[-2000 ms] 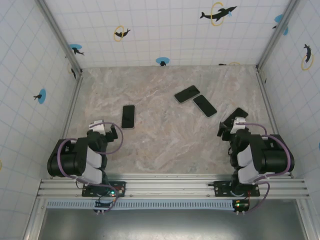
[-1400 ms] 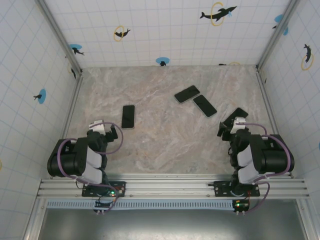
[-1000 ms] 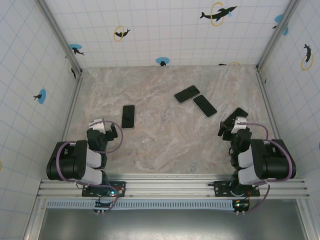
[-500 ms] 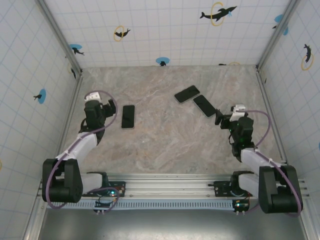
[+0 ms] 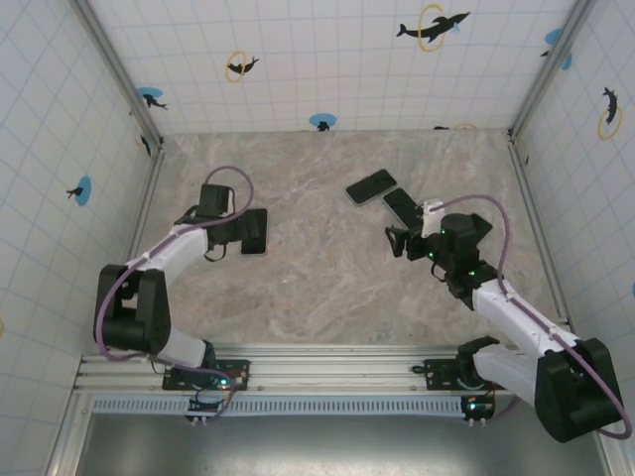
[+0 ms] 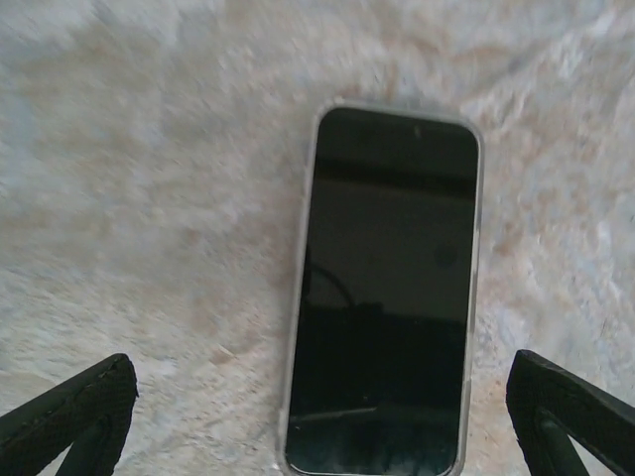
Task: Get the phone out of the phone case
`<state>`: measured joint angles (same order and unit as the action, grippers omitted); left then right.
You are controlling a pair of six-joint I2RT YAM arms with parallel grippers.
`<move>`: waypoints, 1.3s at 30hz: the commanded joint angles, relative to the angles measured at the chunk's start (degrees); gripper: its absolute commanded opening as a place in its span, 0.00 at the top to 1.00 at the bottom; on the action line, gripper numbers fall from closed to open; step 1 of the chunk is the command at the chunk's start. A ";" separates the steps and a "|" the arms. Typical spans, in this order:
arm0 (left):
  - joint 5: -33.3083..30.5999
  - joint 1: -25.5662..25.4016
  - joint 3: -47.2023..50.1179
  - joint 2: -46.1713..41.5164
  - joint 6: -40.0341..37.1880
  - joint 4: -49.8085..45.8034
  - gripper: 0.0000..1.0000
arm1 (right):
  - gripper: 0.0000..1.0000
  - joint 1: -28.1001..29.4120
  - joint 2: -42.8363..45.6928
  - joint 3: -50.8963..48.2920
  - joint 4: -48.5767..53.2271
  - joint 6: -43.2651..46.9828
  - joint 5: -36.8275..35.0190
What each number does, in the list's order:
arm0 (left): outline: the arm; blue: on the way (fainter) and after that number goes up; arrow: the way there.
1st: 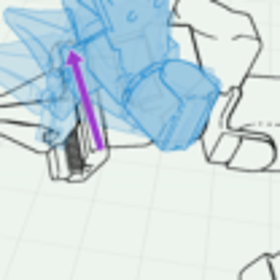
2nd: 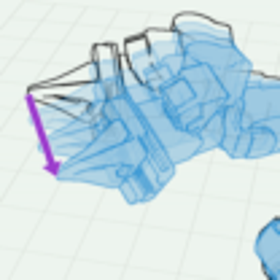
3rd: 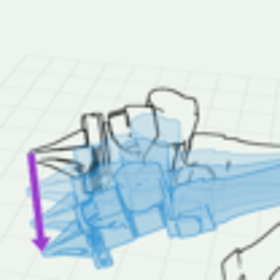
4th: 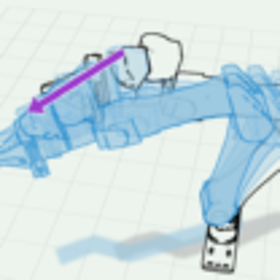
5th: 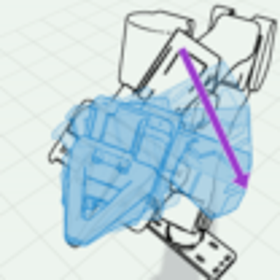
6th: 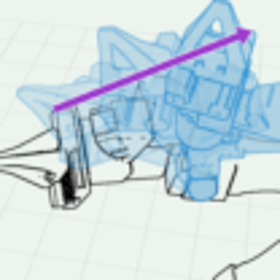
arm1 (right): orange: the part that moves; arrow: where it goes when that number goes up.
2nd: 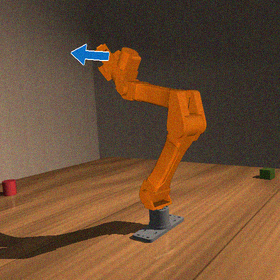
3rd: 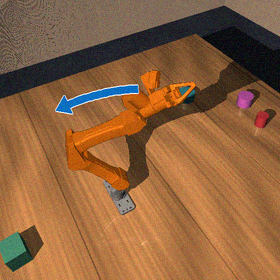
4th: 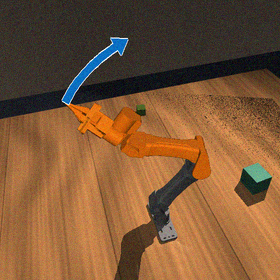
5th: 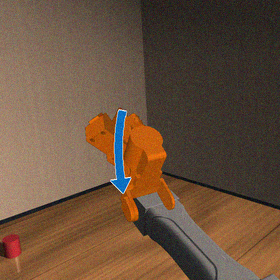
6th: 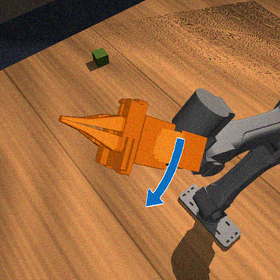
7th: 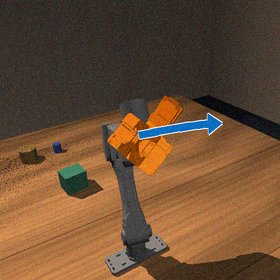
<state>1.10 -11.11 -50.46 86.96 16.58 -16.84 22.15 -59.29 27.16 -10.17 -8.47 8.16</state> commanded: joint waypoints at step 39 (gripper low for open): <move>-1.85 -4.95 -12.81 21.01 -5.03 -5.43 0.24 | 0.01 9.40 -10.34 10.50 4.93 -1.94 -3.13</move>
<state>-2.52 -16.19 -63.13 106.13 11.60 -21.82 31.18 -68.90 35.14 -5.45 -9.74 5.82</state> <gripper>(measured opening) 0.781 0.991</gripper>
